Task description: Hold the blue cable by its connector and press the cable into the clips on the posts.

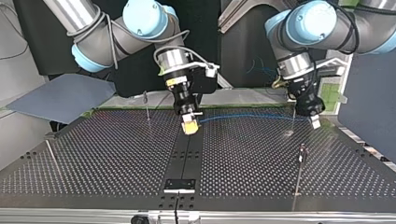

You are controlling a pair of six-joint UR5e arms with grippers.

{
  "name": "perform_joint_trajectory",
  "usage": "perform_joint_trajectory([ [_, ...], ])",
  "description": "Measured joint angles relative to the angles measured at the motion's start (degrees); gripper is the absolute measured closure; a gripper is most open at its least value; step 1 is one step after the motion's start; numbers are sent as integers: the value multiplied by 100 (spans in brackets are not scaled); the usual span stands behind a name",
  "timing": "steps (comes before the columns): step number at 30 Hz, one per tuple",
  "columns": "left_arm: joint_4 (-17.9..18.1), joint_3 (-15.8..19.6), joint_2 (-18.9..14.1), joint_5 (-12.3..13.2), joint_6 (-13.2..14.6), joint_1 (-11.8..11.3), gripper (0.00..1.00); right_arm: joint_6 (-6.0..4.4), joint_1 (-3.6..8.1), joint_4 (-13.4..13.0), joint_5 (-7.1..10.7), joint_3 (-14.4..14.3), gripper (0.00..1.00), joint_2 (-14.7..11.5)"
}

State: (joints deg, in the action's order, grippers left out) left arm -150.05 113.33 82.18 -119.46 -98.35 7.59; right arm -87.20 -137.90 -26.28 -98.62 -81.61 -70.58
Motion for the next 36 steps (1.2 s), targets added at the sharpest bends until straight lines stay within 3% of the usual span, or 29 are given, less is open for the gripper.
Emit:
perform_joint_trajectory([
  [15,-192,-461,76,897,-16,-839,100,-40,-13,54,36,223,100,33],
  [30,-244,-629,352,1414,-18,-926,100,-89,10,44,53,261,100,147],
  [36,-196,-721,614,1540,-2,-953,100,-89,21,32,48,273,100,257],
])
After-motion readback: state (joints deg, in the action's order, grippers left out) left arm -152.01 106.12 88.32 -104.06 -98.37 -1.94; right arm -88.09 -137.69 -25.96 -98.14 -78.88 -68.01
